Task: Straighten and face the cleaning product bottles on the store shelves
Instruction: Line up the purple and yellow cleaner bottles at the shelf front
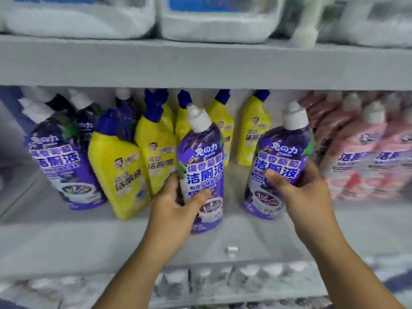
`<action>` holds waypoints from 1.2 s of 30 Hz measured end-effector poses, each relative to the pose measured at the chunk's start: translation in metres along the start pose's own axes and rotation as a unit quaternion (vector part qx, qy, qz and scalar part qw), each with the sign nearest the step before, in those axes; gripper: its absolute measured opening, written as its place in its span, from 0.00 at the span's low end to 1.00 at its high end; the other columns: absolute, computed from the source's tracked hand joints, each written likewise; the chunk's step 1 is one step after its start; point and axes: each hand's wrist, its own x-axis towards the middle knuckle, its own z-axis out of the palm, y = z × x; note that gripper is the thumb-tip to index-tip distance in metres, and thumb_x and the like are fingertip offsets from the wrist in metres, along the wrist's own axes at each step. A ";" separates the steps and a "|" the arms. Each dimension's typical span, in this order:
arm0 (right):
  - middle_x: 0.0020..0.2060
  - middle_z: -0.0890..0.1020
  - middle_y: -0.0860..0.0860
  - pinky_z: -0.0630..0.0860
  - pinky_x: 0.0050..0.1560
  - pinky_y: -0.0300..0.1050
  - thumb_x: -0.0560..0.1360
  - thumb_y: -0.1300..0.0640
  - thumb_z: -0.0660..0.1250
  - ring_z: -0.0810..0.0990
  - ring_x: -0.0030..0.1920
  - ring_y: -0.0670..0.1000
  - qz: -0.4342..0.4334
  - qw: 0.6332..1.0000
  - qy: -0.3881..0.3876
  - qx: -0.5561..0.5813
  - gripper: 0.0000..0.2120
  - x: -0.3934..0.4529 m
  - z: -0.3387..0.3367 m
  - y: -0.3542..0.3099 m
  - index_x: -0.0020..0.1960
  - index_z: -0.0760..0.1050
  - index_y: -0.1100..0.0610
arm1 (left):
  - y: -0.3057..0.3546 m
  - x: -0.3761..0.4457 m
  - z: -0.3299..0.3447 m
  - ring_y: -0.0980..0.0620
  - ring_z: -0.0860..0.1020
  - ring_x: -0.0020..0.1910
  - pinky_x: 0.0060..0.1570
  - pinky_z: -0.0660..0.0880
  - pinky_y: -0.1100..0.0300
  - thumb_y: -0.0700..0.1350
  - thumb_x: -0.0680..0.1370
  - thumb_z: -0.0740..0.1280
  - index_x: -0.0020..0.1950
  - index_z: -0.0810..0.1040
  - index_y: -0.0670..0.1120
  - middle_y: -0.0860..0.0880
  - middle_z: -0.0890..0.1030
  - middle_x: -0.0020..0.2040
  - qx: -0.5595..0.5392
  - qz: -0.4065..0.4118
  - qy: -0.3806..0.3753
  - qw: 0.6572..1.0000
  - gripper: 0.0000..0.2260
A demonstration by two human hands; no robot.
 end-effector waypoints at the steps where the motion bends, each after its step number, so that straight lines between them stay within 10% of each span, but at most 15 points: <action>1: 0.47 0.88 0.48 0.81 0.50 0.48 0.71 0.65 0.76 0.86 0.47 0.49 -0.006 1.000 0.013 -0.006 0.16 0.008 -0.013 0.004 0.56 0.79 0.53 | -0.002 0.006 0.019 0.55 0.86 0.50 0.49 0.80 0.60 0.39 0.75 0.75 0.55 0.79 0.53 0.55 0.87 0.50 -0.004 -0.002 0.004 1.000 0.13; 6: 0.51 0.87 0.48 0.81 0.58 0.60 0.73 0.62 0.77 0.86 0.53 0.52 -0.016 0.998 0.034 -0.051 0.17 0.037 -0.057 0.021 0.59 0.78 0.51 | -0.012 0.029 0.090 0.54 0.86 0.50 0.49 0.81 0.54 0.44 0.72 0.77 0.55 0.79 0.55 0.56 0.87 0.51 0.001 0.014 0.007 1.000 0.15; 17: 0.49 0.86 0.42 0.80 0.52 0.43 0.72 0.57 0.77 0.85 0.50 0.42 -0.050 0.989 0.098 -0.099 0.19 0.039 -0.071 0.030 0.59 0.75 0.49 | -0.008 0.070 0.136 0.56 0.84 0.53 0.55 0.81 0.52 0.50 0.75 0.76 0.58 0.78 0.55 0.54 0.86 0.55 0.055 0.041 -0.091 0.993 0.14; 22: 0.53 0.84 0.48 0.79 0.48 0.33 0.73 0.57 0.76 0.83 0.49 0.41 -0.057 0.983 0.121 -0.126 0.21 0.029 -0.069 0.032 0.63 0.74 0.53 | -0.013 0.121 0.085 0.42 0.78 0.60 0.61 0.75 0.45 0.55 0.76 0.70 0.63 0.76 0.41 0.45 0.78 0.59 0.174 0.202 0.215 0.940 0.22; 26: 0.58 0.74 0.55 0.75 0.57 0.55 0.74 0.52 0.74 0.77 0.54 0.56 -0.184 0.937 0.222 -0.195 0.21 -0.002 -0.060 0.026 0.61 0.67 0.44 | -0.018 0.159 0.091 0.42 0.76 0.67 0.66 0.74 0.46 0.58 0.71 0.73 0.75 0.67 0.41 0.42 0.76 0.68 0.162 0.086 0.133 0.974 0.38; 30: 0.51 0.76 0.55 0.75 0.53 0.56 0.76 0.60 0.69 0.78 0.50 0.59 -0.257 0.946 0.120 -0.157 0.10 -0.034 -0.025 0.007 0.55 0.71 0.53 | -0.024 0.172 0.094 0.39 0.77 0.64 0.61 0.74 0.50 0.54 0.72 0.77 0.69 0.71 0.41 0.40 0.78 0.66 0.186 0.023 0.112 0.976 0.31; 36: 0.54 0.83 0.43 0.75 0.57 0.32 0.78 0.64 0.67 0.81 0.57 0.40 -0.074 0.993 -0.088 -0.031 0.13 -0.031 0.059 -0.007 0.62 0.75 0.55 | -0.026 0.093 0.052 0.43 0.80 0.54 0.53 0.78 0.48 0.62 0.72 0.72 0.60 0.75 0.51 0.48 0.82 0.55 0.173 0.046 0.116 0.977 0.22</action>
